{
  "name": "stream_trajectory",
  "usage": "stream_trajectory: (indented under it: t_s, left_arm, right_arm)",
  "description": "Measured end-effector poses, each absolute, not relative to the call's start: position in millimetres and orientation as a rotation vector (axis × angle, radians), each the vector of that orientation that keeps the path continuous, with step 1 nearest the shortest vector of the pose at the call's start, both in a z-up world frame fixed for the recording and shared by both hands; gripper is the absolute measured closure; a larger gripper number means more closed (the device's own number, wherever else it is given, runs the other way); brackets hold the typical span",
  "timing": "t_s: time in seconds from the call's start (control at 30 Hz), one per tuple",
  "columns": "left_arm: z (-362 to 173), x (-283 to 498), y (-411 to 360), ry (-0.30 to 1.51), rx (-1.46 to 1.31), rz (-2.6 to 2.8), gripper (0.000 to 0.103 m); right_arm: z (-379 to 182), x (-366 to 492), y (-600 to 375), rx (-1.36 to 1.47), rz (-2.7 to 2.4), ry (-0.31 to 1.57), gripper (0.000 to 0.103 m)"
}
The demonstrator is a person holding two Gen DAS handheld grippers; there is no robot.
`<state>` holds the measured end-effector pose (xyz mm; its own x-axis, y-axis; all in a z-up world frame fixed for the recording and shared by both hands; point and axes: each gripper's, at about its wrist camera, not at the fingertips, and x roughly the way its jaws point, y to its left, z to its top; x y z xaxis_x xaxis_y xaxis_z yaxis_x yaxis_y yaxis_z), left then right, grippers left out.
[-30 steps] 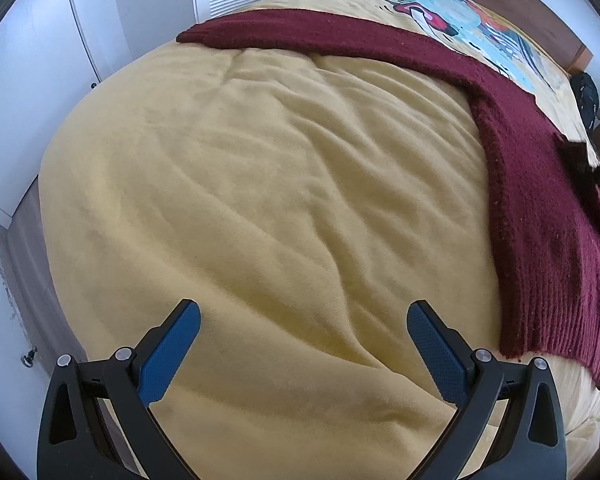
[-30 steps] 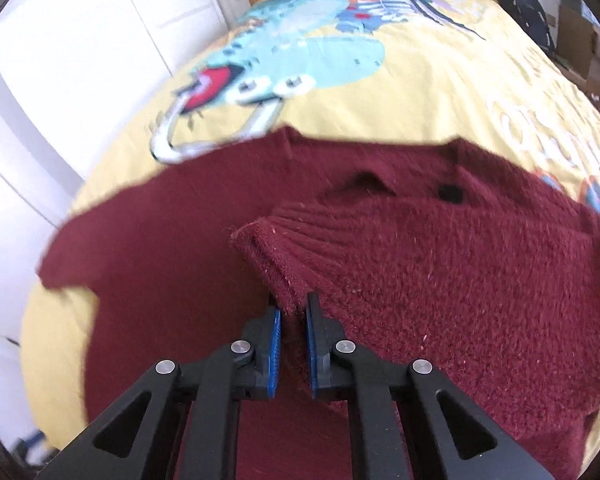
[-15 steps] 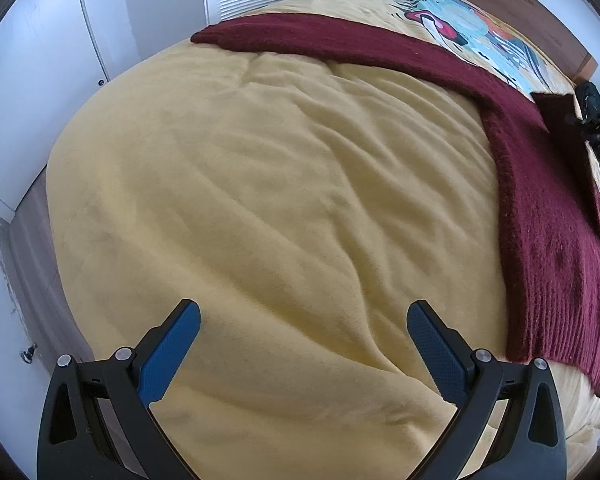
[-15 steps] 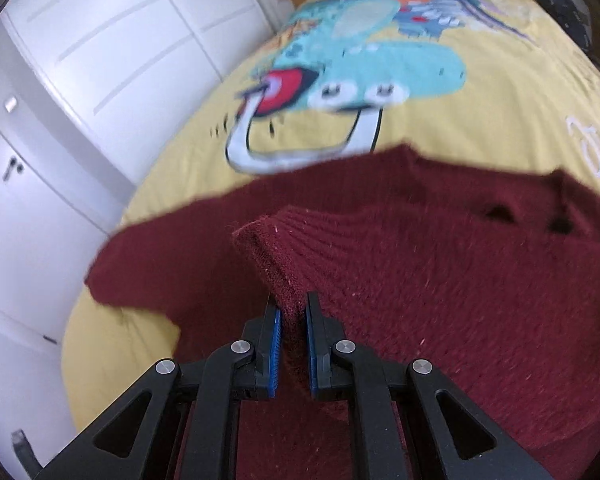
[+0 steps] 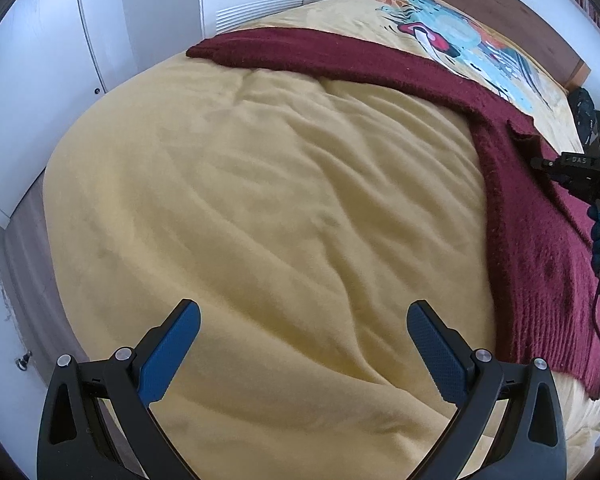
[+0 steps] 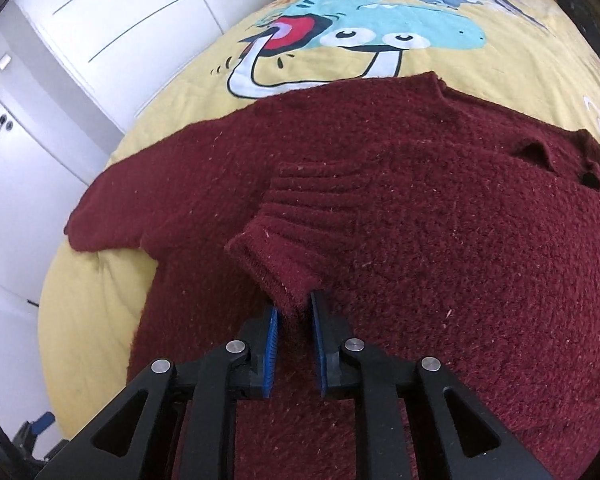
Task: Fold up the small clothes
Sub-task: 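Lay the sleeve across the sweater body and open the right gripper, then withdraw the right gripper and move the left gripper toward the other sleeve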
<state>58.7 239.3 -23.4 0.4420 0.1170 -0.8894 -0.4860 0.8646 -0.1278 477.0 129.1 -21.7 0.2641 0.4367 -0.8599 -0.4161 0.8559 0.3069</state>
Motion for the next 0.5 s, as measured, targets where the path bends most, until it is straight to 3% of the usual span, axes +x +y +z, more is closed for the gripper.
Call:
stream_trajectory:
  t_s: [0.27, 0.5]
  left_arm:
    - [-17.7, 67.3, 236.8, 1.064, -0.388, 0.354, 0.001]
    - [-7.0, 70.5, 230.6, 1.036, -0.362, 0.337, 0.001]
  right_arm:
    - [-14.9, 464.5, 128.8, 0.031, 0.621, 1.166, 0.065]
    - [-1.2, 442.8, 113.7, 0.039, 0.629, 1.136, 0.064]
